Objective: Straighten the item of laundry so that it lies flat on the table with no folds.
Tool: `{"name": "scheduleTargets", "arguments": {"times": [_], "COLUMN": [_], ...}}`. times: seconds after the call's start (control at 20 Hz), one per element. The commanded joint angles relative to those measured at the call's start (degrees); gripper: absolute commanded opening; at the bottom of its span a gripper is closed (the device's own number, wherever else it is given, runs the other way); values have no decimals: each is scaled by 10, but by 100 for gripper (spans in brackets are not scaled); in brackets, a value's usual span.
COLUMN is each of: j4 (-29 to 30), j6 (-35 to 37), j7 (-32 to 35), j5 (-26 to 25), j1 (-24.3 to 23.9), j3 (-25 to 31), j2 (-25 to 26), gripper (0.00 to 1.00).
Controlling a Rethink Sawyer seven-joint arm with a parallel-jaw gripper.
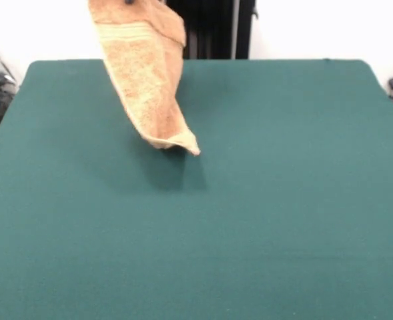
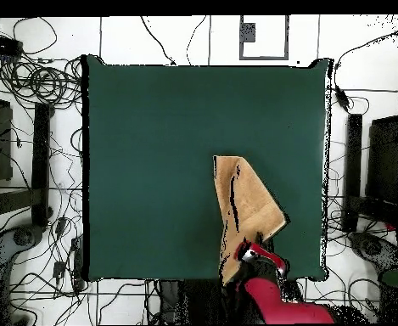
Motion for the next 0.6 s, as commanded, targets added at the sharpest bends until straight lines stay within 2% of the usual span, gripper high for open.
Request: {"name": "scheduleTargets", "arguments": {"times": [0.05, 0.15, 0.35, 0.6], "j4": [47, 19, -37, -56], "j6": [157, 179, 206, 202], "j7": [-279, -333, -378, -358], "j5": [6, -5, -45, -90], "j1": [-248, -314, -383, -384], "j3": [307, 366, 432, 438], "j2": [-35, -15, 32, 50], "gripper": [0, 0, 0, 0]}}
